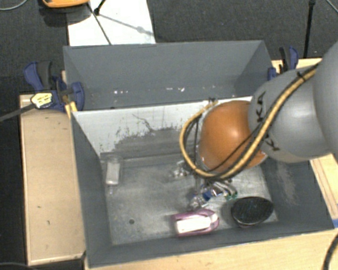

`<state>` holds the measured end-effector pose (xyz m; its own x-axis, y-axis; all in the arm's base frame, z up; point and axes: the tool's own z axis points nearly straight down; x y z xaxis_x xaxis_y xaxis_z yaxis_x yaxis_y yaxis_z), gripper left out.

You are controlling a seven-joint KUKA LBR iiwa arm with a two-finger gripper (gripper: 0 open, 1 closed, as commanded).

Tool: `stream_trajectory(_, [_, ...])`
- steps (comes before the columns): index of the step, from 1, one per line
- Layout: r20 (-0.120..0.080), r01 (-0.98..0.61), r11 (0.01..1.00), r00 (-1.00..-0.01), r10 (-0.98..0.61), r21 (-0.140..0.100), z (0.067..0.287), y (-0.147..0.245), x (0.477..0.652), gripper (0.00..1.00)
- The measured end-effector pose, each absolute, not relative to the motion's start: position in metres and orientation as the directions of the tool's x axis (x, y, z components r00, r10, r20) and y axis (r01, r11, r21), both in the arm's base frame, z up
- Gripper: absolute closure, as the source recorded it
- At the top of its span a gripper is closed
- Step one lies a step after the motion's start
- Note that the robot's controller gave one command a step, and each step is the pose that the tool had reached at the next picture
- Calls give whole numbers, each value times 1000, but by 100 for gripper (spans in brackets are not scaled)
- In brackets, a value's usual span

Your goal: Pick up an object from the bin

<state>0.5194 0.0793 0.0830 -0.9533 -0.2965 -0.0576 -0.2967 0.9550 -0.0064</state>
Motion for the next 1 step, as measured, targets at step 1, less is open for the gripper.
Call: stream_trajectory(1, [-50,-574,818,-817,-574,-21,141,61,490,0])
